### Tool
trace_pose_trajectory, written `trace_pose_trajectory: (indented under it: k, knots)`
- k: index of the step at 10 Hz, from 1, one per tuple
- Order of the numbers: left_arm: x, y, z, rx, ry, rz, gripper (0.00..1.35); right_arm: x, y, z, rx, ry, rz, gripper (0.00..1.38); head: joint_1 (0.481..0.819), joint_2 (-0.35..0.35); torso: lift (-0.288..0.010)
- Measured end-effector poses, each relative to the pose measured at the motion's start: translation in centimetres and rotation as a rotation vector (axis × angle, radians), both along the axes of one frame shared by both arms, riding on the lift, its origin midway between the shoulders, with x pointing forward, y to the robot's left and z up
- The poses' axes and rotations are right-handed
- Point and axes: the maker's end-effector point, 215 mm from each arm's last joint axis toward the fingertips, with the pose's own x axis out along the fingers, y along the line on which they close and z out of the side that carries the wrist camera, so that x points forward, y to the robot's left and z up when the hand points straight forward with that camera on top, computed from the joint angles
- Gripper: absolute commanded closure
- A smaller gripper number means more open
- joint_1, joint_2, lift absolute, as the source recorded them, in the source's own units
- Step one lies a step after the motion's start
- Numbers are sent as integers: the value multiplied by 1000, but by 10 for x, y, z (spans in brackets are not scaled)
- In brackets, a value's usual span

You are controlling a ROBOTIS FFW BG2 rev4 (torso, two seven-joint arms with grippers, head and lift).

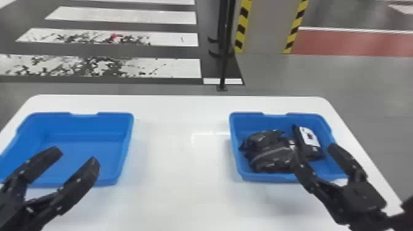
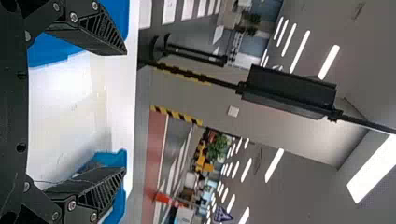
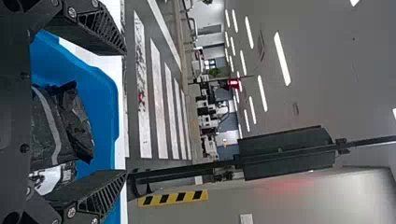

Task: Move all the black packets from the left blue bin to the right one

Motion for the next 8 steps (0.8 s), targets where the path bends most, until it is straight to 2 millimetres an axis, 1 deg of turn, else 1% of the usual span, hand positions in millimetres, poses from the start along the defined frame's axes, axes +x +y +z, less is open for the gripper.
trace_pose_trajectory:
  k: [1,2,3,4,5,6,8]
  knots:
    - [-7,27,1,94,-11,89,196,-18,-4,1,-17,0,-41,134,695,4,-185]
    - [-16,51,-2,168,-6,172,196,-34,-2,1,-25,9,-64,133,695,49,-185]
    - [-26,68,-8,213,12,243,196,-43,10,-3,-8,19,-60,133,695,101,-185]
    - [-33,72,-17,230,41,280,196,-47,27,-3,29,15,-59,133,695,142,-185]
    - [-35,65,-22,231,55,268,196,-46,44,-1,65,9,-51,134,695,155,-185]
    - [-34,53,-24,221,60,244,196,-43,54,1,81,0,-39,134,695,159,-185]
    - [-29,31,-27,179,72,195,196,-38,61,0,89,-5,-34,134,695,129,-185]
